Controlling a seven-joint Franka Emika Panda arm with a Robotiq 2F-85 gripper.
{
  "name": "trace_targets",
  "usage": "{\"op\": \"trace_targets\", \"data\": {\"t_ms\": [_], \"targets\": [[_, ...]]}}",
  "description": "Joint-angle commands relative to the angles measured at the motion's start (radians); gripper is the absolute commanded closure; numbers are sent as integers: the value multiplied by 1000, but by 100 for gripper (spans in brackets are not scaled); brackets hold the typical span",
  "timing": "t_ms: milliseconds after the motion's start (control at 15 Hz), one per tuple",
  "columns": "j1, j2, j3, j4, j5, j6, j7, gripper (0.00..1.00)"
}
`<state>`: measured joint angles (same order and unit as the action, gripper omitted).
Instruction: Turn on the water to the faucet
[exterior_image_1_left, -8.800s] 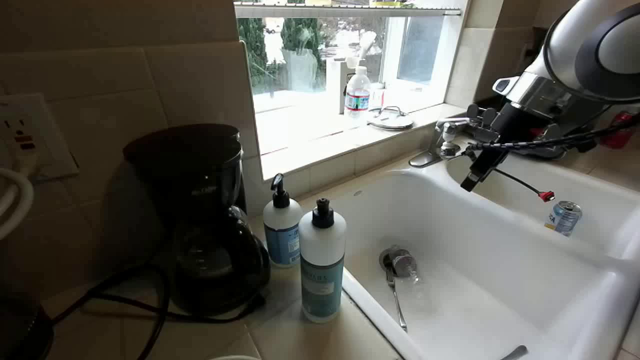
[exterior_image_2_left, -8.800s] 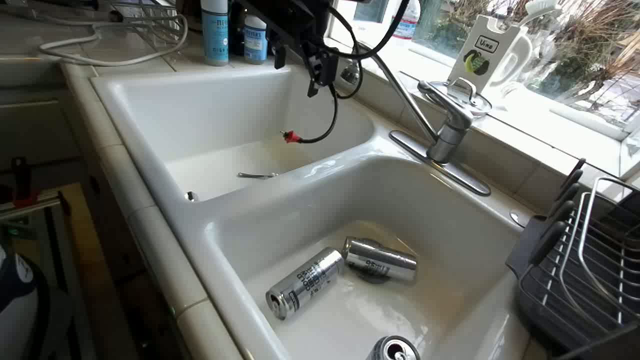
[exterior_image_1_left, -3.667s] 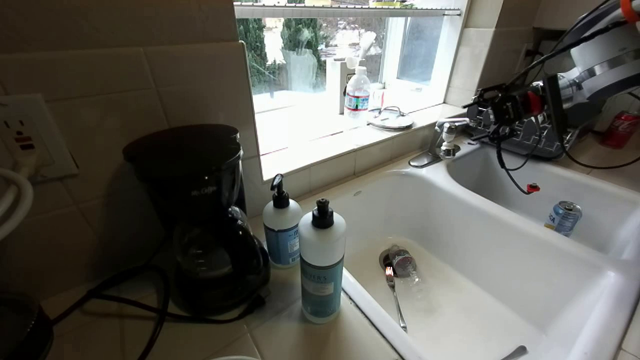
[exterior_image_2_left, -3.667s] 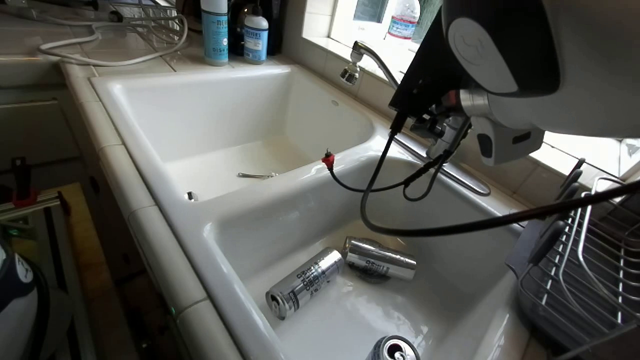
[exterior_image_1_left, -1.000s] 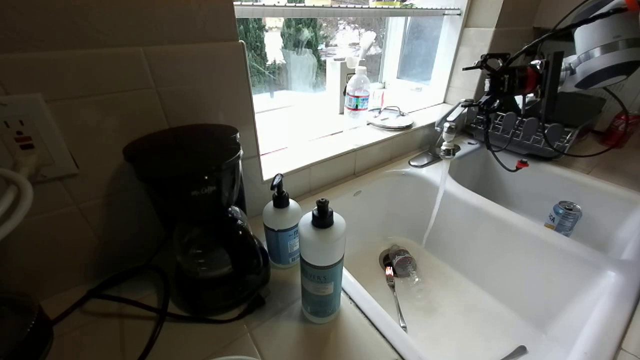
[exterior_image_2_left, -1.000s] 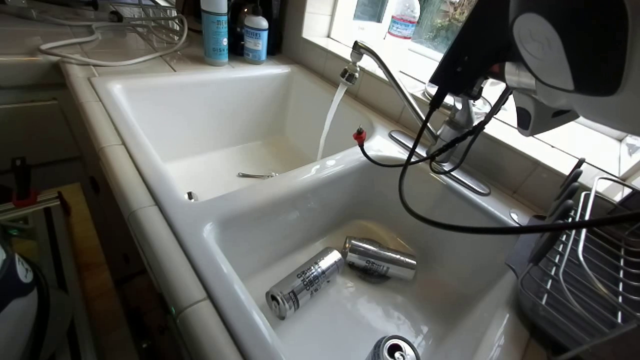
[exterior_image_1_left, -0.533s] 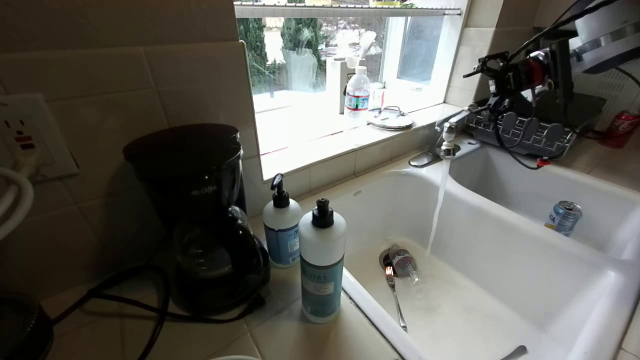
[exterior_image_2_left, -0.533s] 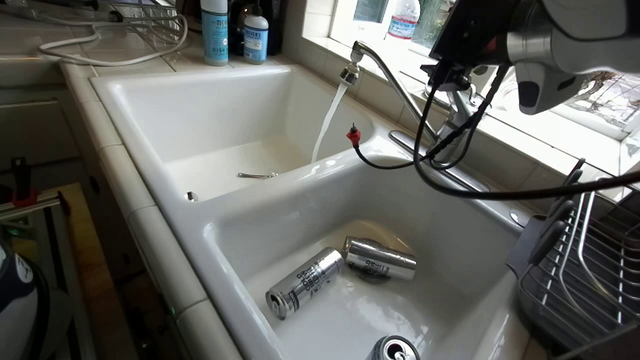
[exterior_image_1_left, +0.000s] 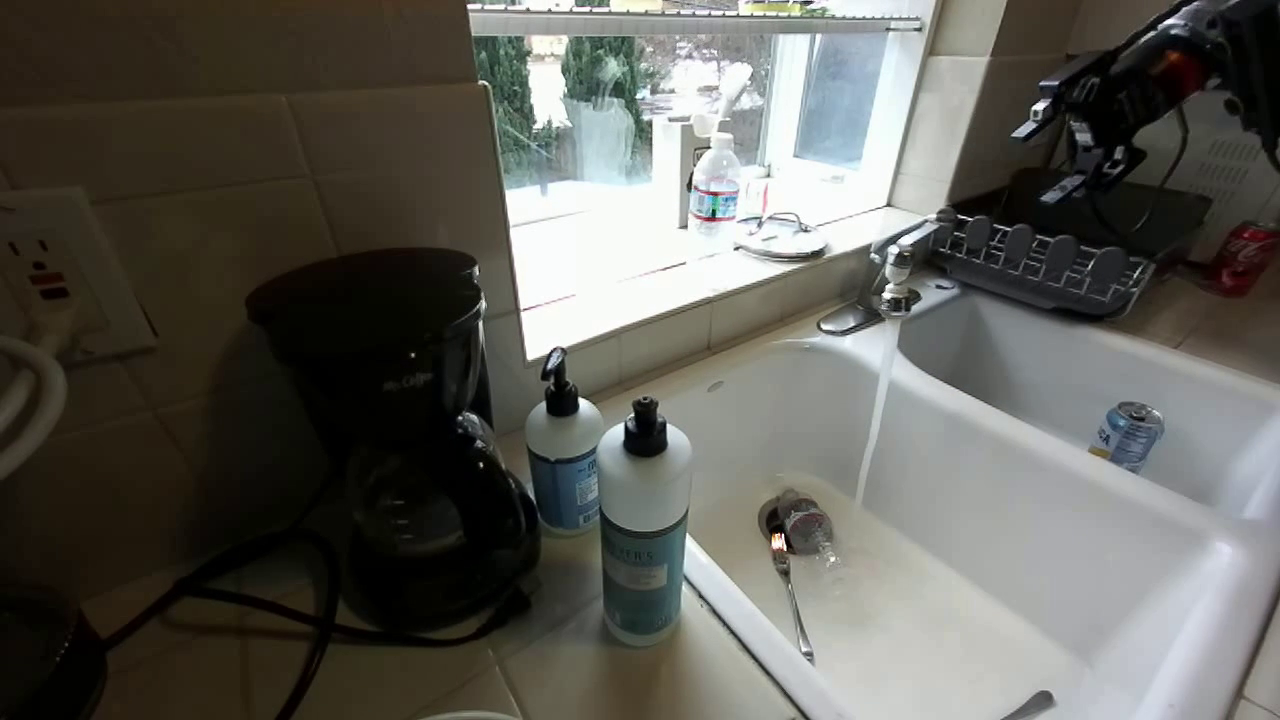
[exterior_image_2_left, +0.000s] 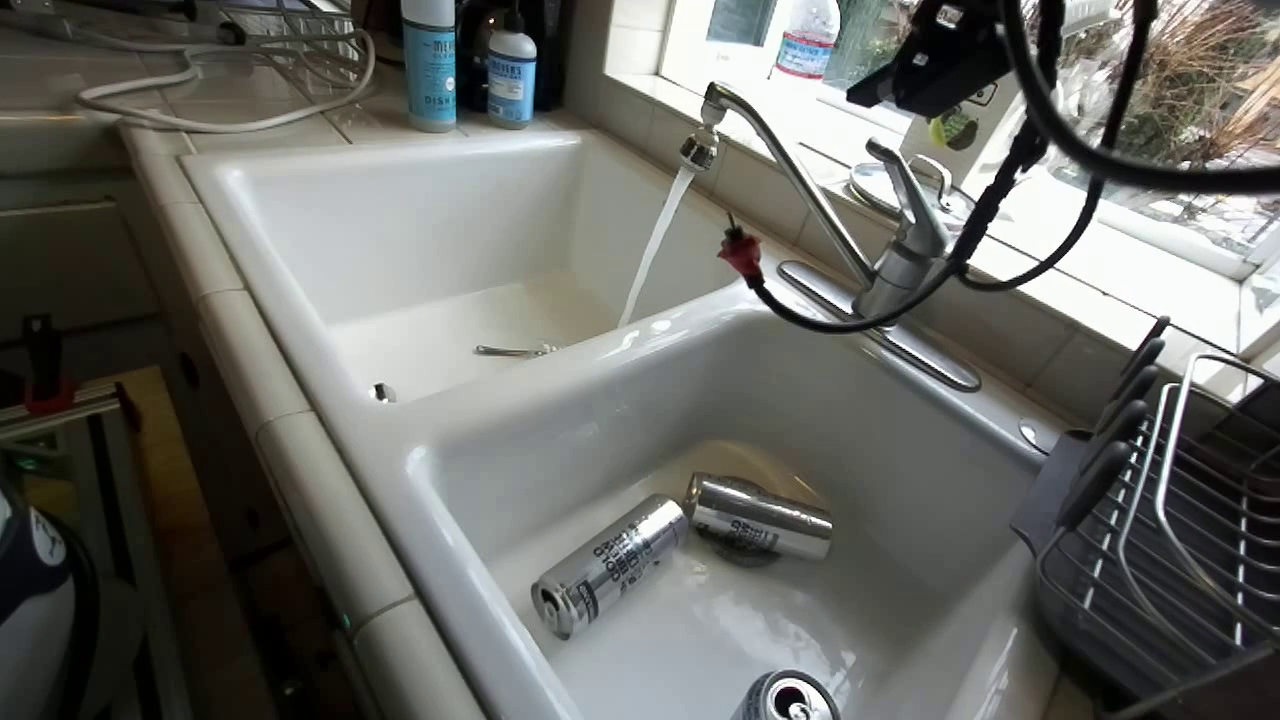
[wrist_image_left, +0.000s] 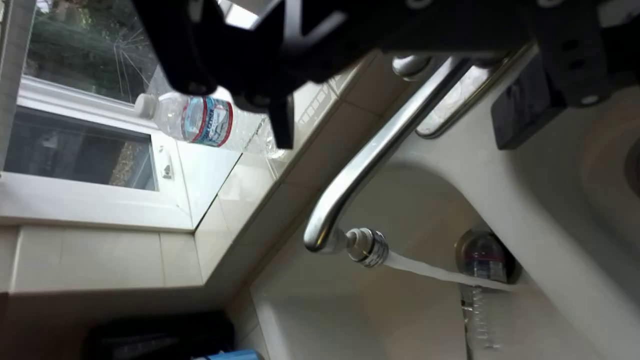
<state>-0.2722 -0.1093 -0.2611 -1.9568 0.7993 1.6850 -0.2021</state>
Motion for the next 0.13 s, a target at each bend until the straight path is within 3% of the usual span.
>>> {"op": "trace_targets", "data": {"t_ms": [0,67], "targets": [[13,-23,-4,-2,-36,-3,-19,0],[16,-38,-3,-5,-43,-3,-19,0]]}}
